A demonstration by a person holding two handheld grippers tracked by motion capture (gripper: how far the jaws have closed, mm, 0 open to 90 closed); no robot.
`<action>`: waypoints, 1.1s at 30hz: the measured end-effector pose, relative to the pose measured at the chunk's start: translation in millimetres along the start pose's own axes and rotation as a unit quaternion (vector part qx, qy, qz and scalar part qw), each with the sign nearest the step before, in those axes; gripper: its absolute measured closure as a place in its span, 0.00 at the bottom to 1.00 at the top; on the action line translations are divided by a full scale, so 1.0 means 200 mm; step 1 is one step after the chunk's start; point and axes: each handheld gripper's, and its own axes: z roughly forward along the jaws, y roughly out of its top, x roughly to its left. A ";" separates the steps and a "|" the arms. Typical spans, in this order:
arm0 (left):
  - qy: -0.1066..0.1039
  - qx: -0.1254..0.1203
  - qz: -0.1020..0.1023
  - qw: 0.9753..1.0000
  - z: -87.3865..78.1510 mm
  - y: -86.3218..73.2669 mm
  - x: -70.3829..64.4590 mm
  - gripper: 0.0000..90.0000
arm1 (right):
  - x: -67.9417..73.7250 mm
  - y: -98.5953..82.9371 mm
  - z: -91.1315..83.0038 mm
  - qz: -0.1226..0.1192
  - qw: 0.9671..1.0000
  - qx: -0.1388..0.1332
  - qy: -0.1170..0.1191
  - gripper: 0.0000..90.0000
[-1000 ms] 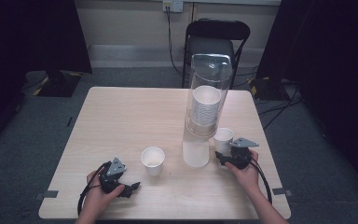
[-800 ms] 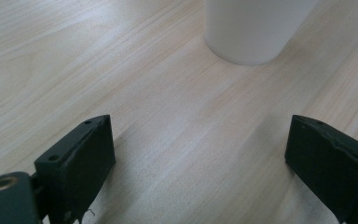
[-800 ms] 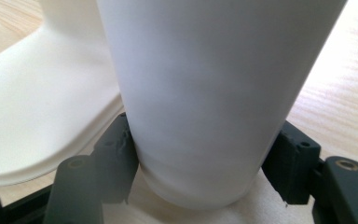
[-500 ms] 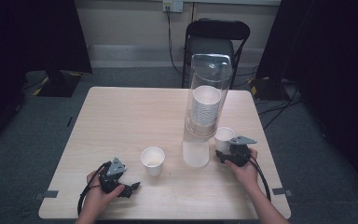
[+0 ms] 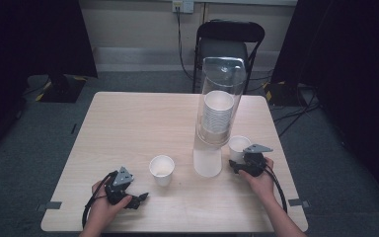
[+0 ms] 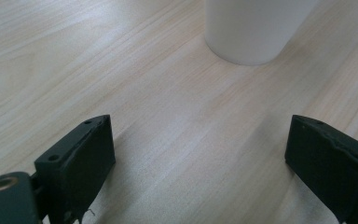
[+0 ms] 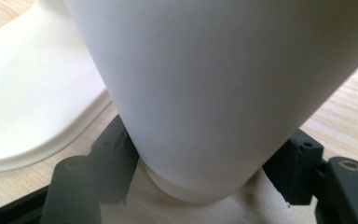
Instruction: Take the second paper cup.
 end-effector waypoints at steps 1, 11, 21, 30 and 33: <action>0.000 0.000 0.000 1.000 0.00 0.00 0.00 0.09 | 0.00 0.00 0.00 0.001 1.000 0.001 -0.001 0.35; 0.000 0.000 0.000 1.000 0.00 0.00 0.00 0.09 | -0.01 -0.02 -0.03 0.007 1.000 -0.011 0.000 0.23; 0.000 0.000 0.000 1.000 0.00 0.00 0.00 0.09 | -0.02 -0.02 -0.10 0.002 1.000 -0.019 -0.001 0.20; 0.000 0.000 0.000 1.000 0.00 0.00 0.00 0.09 | -0.03 -0.04 -0.20 -0.003 1.000 -0.030 0.009 0.18; 0.000 0.000 0.000 1.000 0.00 0.00 0.00 0.09 | -0.04 -0.06 -0.22 -0.001 0.999 -0.031 0.017 0.19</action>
